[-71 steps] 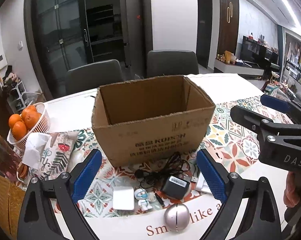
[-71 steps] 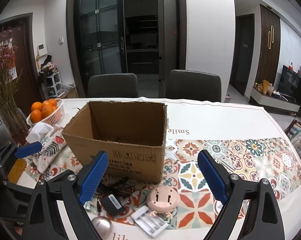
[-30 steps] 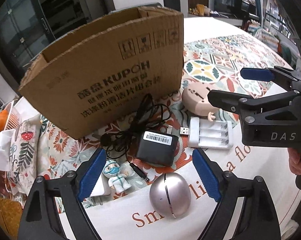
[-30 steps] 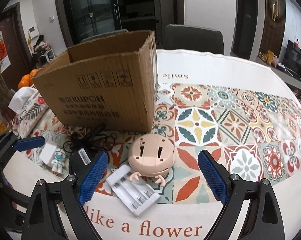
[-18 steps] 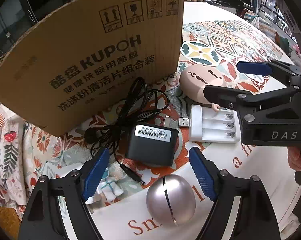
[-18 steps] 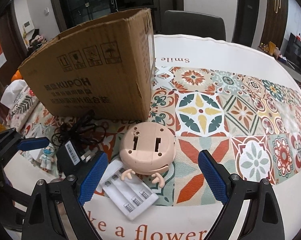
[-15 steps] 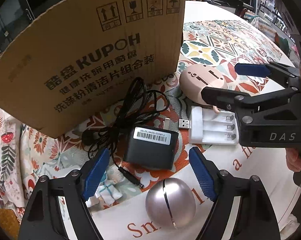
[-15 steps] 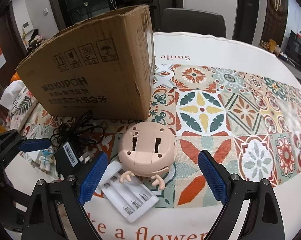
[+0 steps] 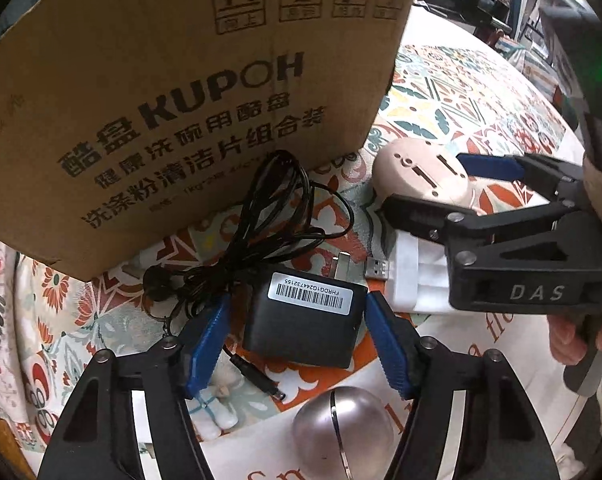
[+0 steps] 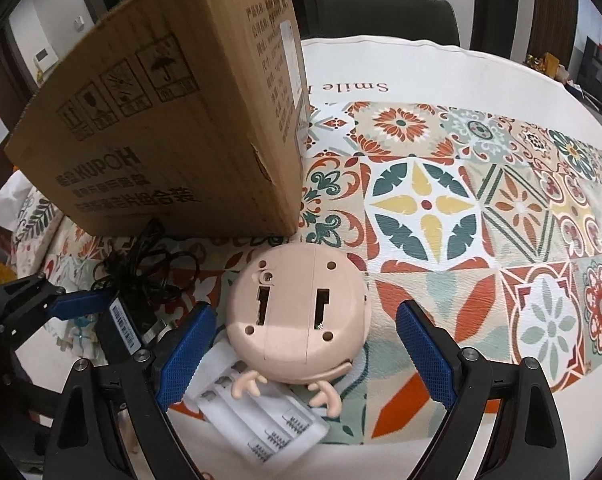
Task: Organize rigid objects
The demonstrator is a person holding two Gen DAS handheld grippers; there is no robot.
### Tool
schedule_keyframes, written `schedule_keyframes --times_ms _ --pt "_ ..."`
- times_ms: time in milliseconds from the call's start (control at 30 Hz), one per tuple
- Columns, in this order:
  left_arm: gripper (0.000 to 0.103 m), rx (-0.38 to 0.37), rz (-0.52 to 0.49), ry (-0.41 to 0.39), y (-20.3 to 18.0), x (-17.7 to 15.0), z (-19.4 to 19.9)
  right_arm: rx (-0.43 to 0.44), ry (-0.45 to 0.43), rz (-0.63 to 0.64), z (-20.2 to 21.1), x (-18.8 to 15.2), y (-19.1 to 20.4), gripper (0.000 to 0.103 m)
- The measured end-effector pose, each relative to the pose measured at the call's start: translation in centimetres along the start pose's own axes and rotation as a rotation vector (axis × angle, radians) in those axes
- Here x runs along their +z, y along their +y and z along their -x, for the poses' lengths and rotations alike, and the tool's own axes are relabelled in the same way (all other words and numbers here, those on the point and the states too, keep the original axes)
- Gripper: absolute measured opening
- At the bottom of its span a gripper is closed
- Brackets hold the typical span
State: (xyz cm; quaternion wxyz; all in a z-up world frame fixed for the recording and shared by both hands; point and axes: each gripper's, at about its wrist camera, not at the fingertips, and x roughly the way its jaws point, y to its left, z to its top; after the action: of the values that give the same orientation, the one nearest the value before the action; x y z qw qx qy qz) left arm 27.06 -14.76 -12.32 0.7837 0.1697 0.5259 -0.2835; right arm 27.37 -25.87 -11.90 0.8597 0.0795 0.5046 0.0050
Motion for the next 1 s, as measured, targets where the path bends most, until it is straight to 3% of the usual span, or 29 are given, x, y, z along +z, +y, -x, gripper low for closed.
schedule_keyframes --times_ms 133,200,333,433,1000 --pt "0.066 -0.020 0.026 -0.011 0.8 -0.2 0.1 0.000 0.010 -0.017 -0.6 0.2 -0.1 0.092" --pt "0.059 -0.030 0.035 -0.018 1.1 -0.3 0.2 -0.005 0.011 -0.021 -0.9 0.3 -0.2 0.092" --pt "0.057 -0.026 0.040 -0.024 1.2 -0.4 -0.1 -0.017 0.006 -0.018 -0.9 0.2 -0.2 0.088" --pt "0.057 -0.019 0.049 -0.033 1.4 -0.7 0.2 -0.017 0.007 0.003 -1.1 0.0 0.1 0.073" --pt "0.055 -0.004 0.145 -0.124 4.2 -3.2 3.5 -0.034 -0.063 0.005 2.0 -0.2 0.8 0.073"
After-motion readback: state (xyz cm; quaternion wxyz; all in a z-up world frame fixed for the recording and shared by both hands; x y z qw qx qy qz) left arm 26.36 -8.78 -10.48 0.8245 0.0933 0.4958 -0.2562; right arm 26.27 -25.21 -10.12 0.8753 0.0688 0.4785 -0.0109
